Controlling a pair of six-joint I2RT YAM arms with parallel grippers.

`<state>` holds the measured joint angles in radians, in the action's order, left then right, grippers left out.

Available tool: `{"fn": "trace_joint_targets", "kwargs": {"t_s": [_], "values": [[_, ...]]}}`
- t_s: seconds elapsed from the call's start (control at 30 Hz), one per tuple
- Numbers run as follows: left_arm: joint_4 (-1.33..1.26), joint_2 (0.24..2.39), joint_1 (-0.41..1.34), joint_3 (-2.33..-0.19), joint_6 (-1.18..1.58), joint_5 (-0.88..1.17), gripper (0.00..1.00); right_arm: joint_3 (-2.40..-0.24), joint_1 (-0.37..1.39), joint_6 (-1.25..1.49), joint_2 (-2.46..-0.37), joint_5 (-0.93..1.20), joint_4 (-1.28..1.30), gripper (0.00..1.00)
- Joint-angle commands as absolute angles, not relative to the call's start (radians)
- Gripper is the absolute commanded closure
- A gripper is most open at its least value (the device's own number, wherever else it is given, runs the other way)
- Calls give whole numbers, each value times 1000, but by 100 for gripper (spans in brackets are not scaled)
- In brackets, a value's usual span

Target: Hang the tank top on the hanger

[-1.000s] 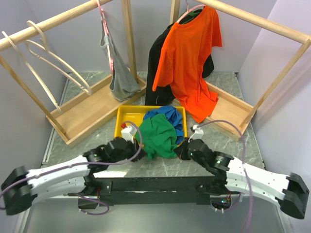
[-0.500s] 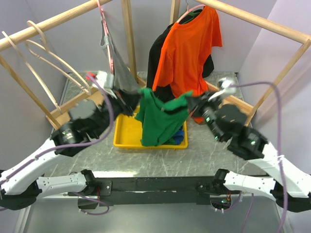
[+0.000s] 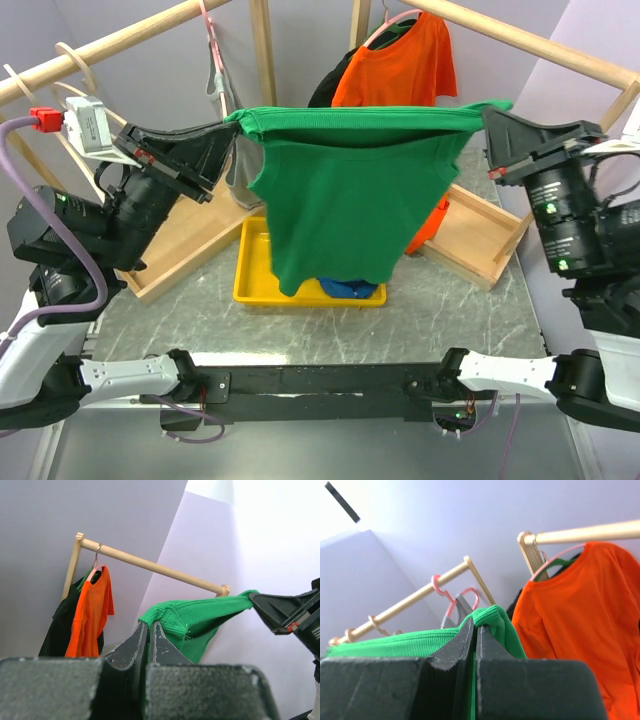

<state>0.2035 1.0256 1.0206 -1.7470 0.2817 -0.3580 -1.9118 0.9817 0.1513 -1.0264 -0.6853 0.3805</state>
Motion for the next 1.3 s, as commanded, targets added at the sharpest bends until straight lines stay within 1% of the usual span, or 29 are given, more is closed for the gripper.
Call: {"fn": "trace_joint_targets", "kwargs": {"t_s": [0.0, 0.2, 0.3, 0.43, 0.53, 0.6, 0.63, 0.67, 0.7, 0.73, 0.77, 0.8, 0.87, 0.97, 1.03, 1.17, 1.27], "values": [[224, 1002, 1022, -1724, 294, -362, 99, -1901, 979, 144, -1023, -701, 403, 100], [339, 937, 1022, -1582, 403, -460, 99, -1628, 979, 285, -956, -678, 440, 100], [379, 910, 1022, -1551, 422, -506, 99, -1569, 980, 325, -948, -690, 471, 100], [399, 911, 1022, -1497, 420, -581, 99, -1513, 974, 310, -968, -724, 434, 100], [385, 936, 1014, -1404, 437, -594, 99, -1462, 927, 342, -1011, -691, 439, 100], [376, 963, 968, -1316, 465, -507, 99, -1398, 873, 386, -1037, -603, 437, 100], [358, 972, 944, -1284, 504, -462, 99, -1373, 804, 402, -1046, -568, 431, 100], [338, 982, 889, -1208, 523, -404, 99, -1317, 767, 434, -1063, -484, 426, 100], [313, 998, 858, -1166, 541, -305, 99, -1286, 735, 448, -1069, -456, 419, 100], [254, 1009, 829, -1123, 582, -258, 99, -1257, 674, 460, -1077, -427, 401, 100], [224, 1022, 777, -1039, 603, -223, 99, -1197, 652, 474, -1097, -404, 385, 100], [188, 1055, 753, -1002, 620, -145, 99, -1172, 628, 483, -1109, -350, 371, 100], [106, 1101, 700, -919, 667, -92, 99, -1120, 576, 503, -1164, -302, 348, 100], [36, 1195, 675, -867, 704, -9, 99, -1083, 552, 518, -1241, -279, 360, 100], [12, 1238, 673, -855, 719, 52, 99, -1046, 543, 525, -1253, -278, 351, 100], [-46, 1253, 675, -818, 730, 104, 99, -927, 515, 551, -1218, -253, 313, 100], [-52, 1241, 676, -824, 723, 141, 98, -902, 506, 552, -1187, -261, 316, 100]]}}
